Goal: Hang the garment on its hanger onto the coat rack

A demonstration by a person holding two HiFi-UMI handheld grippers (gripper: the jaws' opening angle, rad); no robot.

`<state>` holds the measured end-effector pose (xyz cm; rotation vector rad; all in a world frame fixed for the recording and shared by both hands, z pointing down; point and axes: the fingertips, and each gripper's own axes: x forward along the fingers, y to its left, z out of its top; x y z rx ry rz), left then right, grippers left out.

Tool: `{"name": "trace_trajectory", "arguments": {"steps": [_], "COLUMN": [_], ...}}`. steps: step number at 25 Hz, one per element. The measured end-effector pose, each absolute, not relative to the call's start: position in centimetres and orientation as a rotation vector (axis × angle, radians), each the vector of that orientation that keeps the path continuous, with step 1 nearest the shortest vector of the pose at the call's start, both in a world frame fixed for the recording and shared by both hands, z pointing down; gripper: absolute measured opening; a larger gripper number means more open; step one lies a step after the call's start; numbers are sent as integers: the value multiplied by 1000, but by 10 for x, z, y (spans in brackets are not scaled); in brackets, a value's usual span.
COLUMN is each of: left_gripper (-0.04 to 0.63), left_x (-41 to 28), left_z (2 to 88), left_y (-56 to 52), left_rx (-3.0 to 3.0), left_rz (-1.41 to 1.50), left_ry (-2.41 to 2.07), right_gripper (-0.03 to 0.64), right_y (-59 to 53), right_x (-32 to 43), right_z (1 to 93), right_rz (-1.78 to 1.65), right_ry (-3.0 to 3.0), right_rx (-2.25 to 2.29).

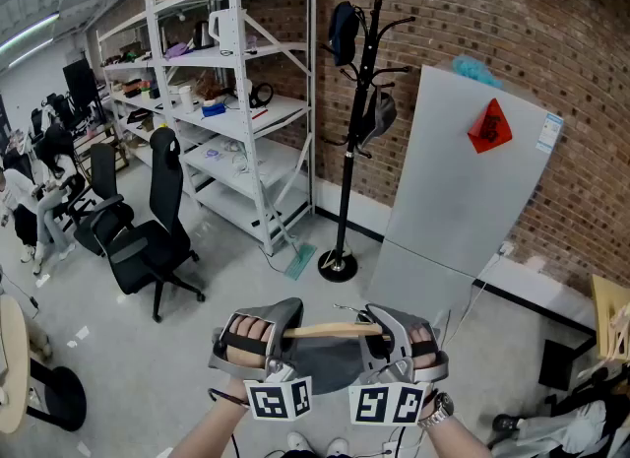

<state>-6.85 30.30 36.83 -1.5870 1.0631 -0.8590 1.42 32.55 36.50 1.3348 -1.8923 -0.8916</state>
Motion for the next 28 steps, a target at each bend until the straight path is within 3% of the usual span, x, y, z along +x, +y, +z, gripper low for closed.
{"name": "trace_trajectory", "arguments": {"steps": [10,28], "left_gripper": [3,3], "left_x": [-77,-160], "left_z": [381,358], "left_y": [308,297], "left_rx": [-1639,-1649], "left_rz": [-829,-697], "left_ry": [1060,938], "right_gripper": [72,72], "right_y": [336,335], "right_x": [5,-81], "right_z": [377,358], "right_rz": [-867,-797], "right_ry": [-1837,-1720], "right_rx": [1293,1470]}}
